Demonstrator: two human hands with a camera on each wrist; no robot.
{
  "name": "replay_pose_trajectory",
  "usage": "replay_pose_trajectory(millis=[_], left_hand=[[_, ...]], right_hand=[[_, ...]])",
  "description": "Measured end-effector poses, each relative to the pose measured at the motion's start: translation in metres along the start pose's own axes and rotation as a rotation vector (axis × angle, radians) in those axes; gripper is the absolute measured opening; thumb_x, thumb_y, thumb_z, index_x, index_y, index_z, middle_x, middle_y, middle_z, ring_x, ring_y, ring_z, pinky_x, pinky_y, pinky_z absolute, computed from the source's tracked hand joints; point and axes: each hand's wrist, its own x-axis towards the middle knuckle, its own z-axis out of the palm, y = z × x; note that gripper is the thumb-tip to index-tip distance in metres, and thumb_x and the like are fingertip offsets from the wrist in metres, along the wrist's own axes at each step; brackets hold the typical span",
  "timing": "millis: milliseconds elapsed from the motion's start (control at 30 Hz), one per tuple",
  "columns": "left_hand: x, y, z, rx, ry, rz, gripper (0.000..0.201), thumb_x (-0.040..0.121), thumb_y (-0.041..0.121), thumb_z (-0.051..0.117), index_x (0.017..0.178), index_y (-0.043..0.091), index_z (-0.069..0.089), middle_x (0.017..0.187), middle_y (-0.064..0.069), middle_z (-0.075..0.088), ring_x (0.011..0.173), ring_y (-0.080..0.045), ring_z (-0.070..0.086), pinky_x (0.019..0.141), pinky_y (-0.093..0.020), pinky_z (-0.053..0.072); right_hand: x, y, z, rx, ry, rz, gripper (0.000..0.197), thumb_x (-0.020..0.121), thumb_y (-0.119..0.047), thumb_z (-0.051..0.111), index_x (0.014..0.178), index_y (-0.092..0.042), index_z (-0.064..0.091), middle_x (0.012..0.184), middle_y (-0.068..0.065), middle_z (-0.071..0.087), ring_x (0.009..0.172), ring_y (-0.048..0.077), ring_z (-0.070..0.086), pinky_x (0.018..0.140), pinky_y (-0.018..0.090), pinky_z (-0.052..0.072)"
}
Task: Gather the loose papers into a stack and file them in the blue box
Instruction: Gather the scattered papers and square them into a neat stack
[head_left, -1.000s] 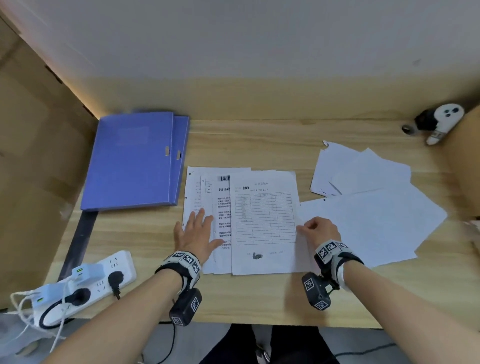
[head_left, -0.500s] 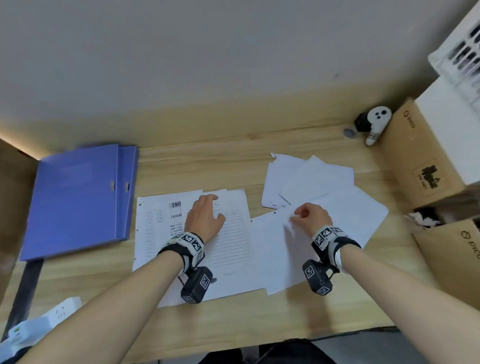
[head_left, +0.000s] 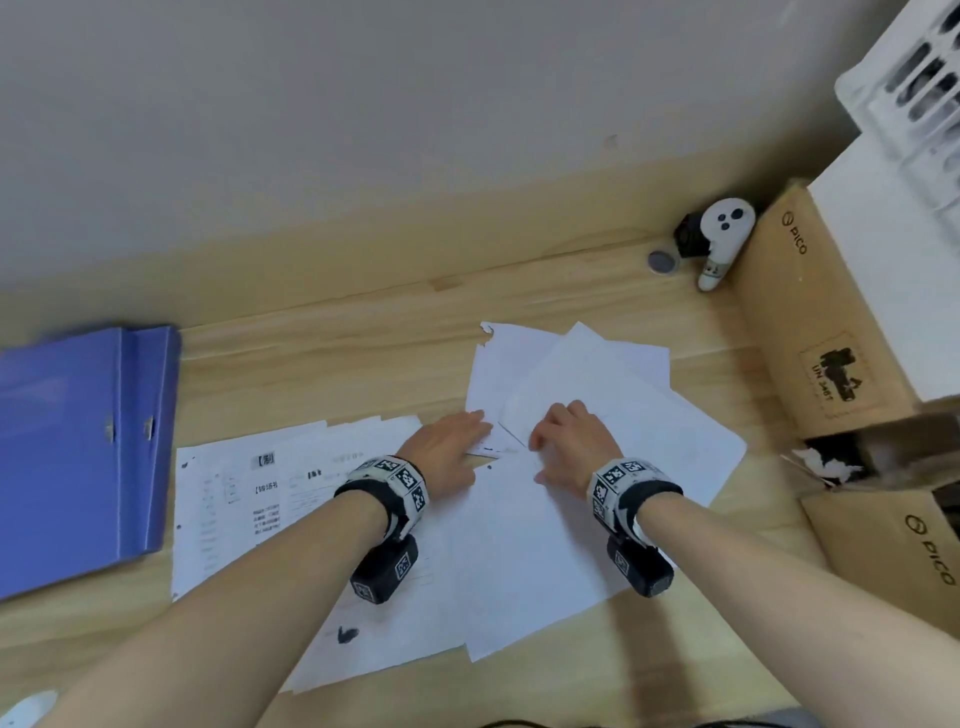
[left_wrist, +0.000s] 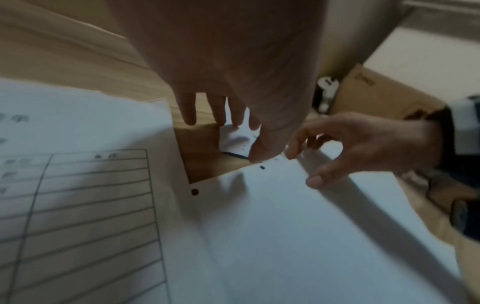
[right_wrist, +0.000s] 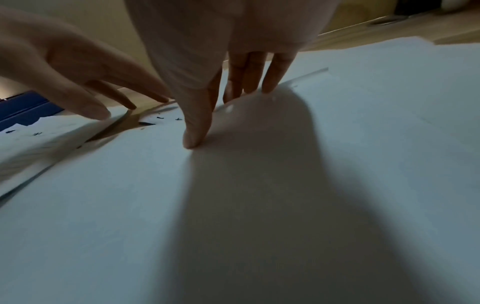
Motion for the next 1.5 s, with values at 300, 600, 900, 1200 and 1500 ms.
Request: replay_pose_trajectory(millis=[300, 600, 900, 1200, 1500], left_hand=[[0.017, 0.011, -0.005, 0.191, 0.051, 0.015, 0.033, 0.081, 0.013, 0.042, 0.113, 0.016, 0.048, 0.118, -0.002, 0.054, 0.116, -0.026, 0.045, 0.086, -0.039, 0.041], [0.029, 0.021, -0.007, 0.208, 0.064, -0.036, 0.040, 0.081, 0.015, 0.043, 0.121, 0.017, 0.051, 0.115, -0.003, 0.053, 0.109, -0.027, 0.046, 0.083, -0.039, 0.042], [0.061, 0.030, -0.036, 0.011, 0.236, -0.187, 0.026, 0.084, 0.013, 0.041, 0.105, 0.014, 0.056, 0.102, -0.003, 0.062, 0.091, -0.028, 0.055, 0.067, -0.035, 0.044], [0.114, 0.005, -0.055, 0.123, 0.110, -0.141, 0.090, 0.079, 0.020, 0.069, 0.152, 0.018, 0.016, 0.161, -0.008, 0.011, 0.147, -0.028, 0.012, 0.108, -0.047, 0.037], [0.128, 0.012, -0.062, 0.079, 0.072, -0.211, 0.095, 0.068, 0.016, 0.077, 0.145, 0.025, 0.022, 0.127, -0.010, 0.049, 0.118, -0.033, 0.048, 0.084, -0.044, 0.051]], right_hand=[[-0.008, 0.035, -0.014, 0.082, 0.060, 0.011, 0.014, 0.077, -0.027, 0.071, 0.087, -0.027, 0.061, 0.078, -0.011, 0.064, 0.093, 0.015, 0.053, 0.074, 0.028, 0.041], [-0.023, 0.067, -0.034, 0.128, 0.101, 0.107, 0.009, 0.086, -0.019, 0.056, 0.087, -0.022, 0.065, 0.094, -0.003, 0.062, 0.099, 0.022, 0.050, 0.079, 0.038, 0.045], [-0.017, 0.119, -0.061, 0.216, 0.250, 0.499, 0.017, 0.085, -0.016, 0.051, 0.094, -0.016, 0.065, 0.109, 0.007, 0.060, 0.113, 0.028, 0.050, 0.085, 0.037, 0.047], [0.000, 0.117, -0.038, 0.206, 0.200, 0.632, 0.071, 0.063, -0.046, 0.079, 0.121, -0.019, 0.047, 0.122, 0.000, 0.050, 0.121, 0.025, 0.041, 0.090, 0.040, 0.042], [0.008, 0.117, -0.032, 0.173, 0.097, 0.669, 0.048, 0.072, -0.043, 0.073, 0.114, -0.021, 0.063, 0.120, 0.005, 0.050, 0.117, 0.028, 0.038, 0.087, 0.037, 0.040]])
